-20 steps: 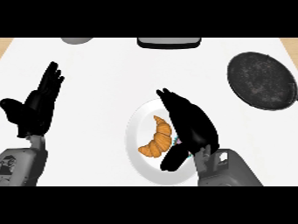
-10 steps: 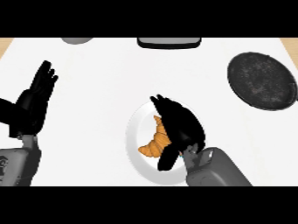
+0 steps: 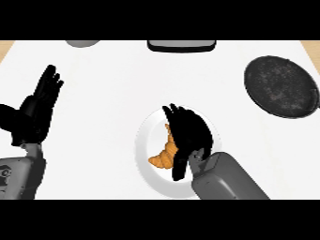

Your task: Pick the croissant from the plate and place it in the pan

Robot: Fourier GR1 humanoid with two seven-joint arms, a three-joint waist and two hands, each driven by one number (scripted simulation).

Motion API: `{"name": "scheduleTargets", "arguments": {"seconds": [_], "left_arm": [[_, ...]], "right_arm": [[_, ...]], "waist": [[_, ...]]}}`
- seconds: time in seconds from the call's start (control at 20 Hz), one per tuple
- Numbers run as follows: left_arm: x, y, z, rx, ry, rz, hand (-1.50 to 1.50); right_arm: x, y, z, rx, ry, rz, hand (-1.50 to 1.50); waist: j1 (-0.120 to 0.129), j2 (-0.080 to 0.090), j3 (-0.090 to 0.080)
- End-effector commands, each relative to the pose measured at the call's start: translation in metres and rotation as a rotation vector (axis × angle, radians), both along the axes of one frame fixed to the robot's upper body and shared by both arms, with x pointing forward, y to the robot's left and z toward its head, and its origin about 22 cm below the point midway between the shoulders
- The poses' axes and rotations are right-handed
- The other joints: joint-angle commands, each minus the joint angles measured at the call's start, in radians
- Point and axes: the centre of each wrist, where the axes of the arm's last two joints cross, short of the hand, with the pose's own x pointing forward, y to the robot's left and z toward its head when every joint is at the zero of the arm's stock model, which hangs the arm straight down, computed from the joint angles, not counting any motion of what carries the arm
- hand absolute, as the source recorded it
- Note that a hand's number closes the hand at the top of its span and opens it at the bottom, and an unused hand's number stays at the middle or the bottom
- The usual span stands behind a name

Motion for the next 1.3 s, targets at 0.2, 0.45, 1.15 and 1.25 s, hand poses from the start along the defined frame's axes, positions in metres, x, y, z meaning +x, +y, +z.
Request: {"name": "scheduleTargets", "arguments": {"seconds": [0.2,0.45,1.15,1.25], "left_arm": [[0.002,-0.001,-0.013,-0.006,-0.003,-0.004,0.00],[0.001,-0.008,-0.004,-0.001,0.007,-0.007,0.00],[0.000,0.017,-0.005,-0.013,0.003,-0.020,0.00],[0.010,-0.020,0.005,-0.005,0.018,-0.018,0.00]], "right_arm": [[0.007,-0.001,-0.019,-0.028,0.052,0.003,-1.50],[0.014,0.012,-0.037,-0.079,0.039,0.009,-1.50],[0.024,0.019,-0.058,-0.048,0.122,0.169,1.50],[0.020,0.015,-0.075,-0.070,0.105,0.184,1.50]], "waist": [[-0.001,0.000,0.000],[0.002,0.001,0.000],[0.005,0.002,0.000],[0.000,0.001,0.000]]}}
